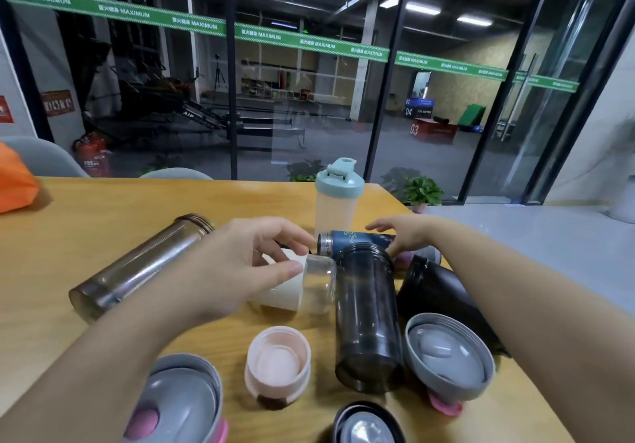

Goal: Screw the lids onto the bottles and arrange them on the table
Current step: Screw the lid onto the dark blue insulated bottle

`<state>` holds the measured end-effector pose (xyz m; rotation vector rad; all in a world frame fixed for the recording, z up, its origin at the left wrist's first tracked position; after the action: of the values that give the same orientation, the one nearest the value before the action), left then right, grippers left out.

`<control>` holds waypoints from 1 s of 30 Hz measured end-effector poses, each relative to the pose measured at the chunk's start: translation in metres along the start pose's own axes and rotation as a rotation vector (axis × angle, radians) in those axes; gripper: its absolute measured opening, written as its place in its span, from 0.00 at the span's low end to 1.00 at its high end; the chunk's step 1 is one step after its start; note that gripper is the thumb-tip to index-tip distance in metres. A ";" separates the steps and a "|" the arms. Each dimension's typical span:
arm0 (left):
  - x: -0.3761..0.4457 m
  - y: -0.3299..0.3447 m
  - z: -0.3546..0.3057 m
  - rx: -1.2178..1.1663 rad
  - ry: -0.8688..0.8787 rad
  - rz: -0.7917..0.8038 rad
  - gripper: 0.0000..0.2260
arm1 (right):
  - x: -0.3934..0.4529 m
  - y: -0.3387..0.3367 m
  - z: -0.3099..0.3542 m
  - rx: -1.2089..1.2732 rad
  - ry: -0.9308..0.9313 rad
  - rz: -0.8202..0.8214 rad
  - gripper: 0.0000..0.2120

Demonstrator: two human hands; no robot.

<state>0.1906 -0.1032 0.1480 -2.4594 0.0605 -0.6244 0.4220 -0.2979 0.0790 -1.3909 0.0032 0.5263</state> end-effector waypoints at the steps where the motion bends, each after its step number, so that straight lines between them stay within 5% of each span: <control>1: -0.003 0.005 -0.001 0.007 0.002 0.010 0.11 | 0.002 0.002 0.002 -0.026 0.001 0.020 0.39; 12: -0.035 0.056 -0.012 0.119 -0.050 0.195 0.13 | 0.003 0.008 0.007 -0.121 -0.002 -0.031 0.38; 30: -0.058 0.098 -0.015 0.365 -0.105 0.439 0.14 | -0.059 -0.048 0.029 -0.114 -0.164 -0.433 0.37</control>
<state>0.1421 -0.1812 0.0794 -2.0293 0.3973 -0.2828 0.3779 -0.2958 0.1476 -1.4033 -0.4575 0.2783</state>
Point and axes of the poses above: each hand's wrist, its own x-axis towards the middle knuckle, its own y-axis out of the palm, z = x × y, the point moved 8 cm from there along x, towards the middle knuckle, and after that the axes turned 4 degrees about y, right-handed, at the moved point
